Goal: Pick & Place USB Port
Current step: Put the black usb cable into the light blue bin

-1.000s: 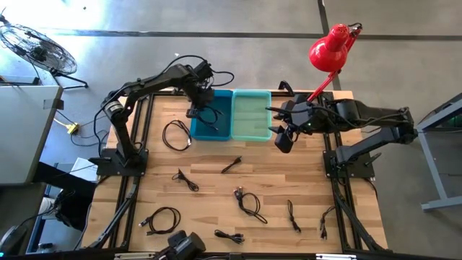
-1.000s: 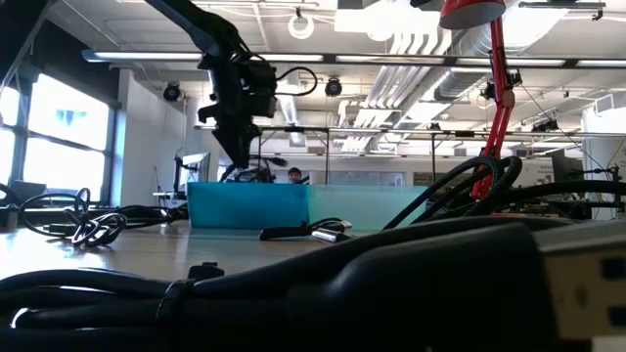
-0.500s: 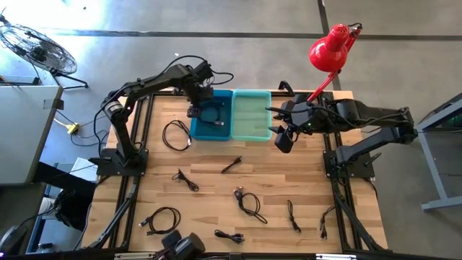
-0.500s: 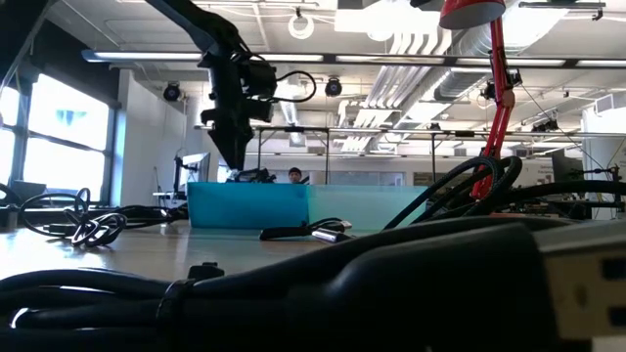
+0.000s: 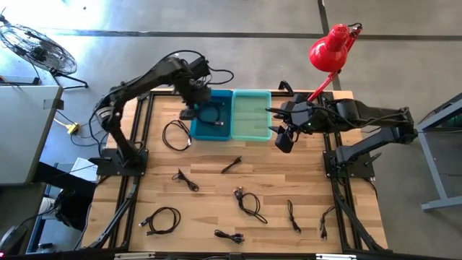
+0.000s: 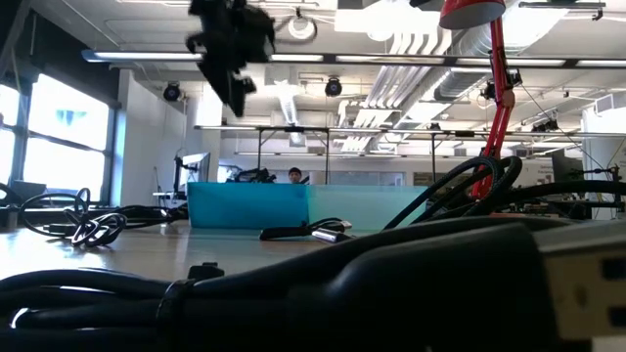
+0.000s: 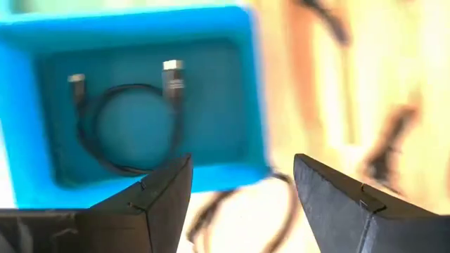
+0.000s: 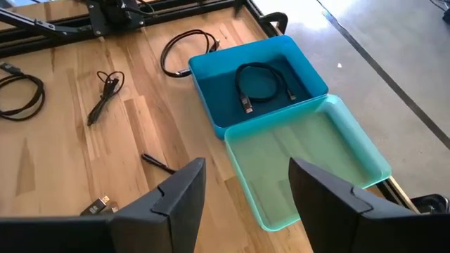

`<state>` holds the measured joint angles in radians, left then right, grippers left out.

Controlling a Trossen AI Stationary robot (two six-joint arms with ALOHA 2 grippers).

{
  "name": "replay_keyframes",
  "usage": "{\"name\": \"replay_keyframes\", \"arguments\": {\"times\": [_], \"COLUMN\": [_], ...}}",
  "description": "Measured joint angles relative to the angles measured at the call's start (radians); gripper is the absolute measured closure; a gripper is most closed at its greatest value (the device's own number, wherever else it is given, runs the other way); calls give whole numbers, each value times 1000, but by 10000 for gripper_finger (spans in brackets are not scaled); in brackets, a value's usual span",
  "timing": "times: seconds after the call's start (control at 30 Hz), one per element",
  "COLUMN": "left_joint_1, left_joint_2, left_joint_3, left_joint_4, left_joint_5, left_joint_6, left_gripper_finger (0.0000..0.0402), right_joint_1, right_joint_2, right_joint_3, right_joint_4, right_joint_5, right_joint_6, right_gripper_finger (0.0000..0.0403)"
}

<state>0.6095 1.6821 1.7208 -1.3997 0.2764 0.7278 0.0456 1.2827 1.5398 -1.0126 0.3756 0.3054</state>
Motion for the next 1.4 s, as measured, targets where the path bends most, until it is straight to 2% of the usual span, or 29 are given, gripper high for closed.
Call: {"name": "replay_keyframes", "arguments": {"times": [0.17, 0.4, 0.6, 0.73, 0.87, 0.97, 1.03, 1.4], "left_joint_1": [-142, -386, -609, -763, -881, -933, -957, -956], "left_joint_2": [-130, -299, -347, -347, -332, -313, -295, -150], "left_joint_3": [15, 3, 3, 3, 1, 2, 2, 2], "left_joint_4": [-164, -158, -173, -172, -169, -173, -167, -170], "left_joint_5": [2, -106, -191, -231, -387, -537, -595, -573], "left_joint_6": [-48, -248, -418, -401, -364, -369, -370, -333], "left_gripper_finger": [159, 159, 159, 159, 159, 159, 159, 159], "right_joint_1": [0, 0, 0, 0, 0, 0, 0, 0], "right_joint_2": [0, 0, 0, 0, 1, 1, 1, 2], "right_joint_3": [0, 0, 0, 0, 0, 0, 0, 0], "right_joint_4": [0, 0, 1, 3, 4, 6, 6, 5], "right_joint_5": [0, 3, 4, 8, 7, 5, 2, -17], "right_joint_6": [-29, -77, -114, -136, -157, -157, -157, -151], "right_gripper_finger": [206, 206, 206, 206, 206, 206, 206, 206]}}
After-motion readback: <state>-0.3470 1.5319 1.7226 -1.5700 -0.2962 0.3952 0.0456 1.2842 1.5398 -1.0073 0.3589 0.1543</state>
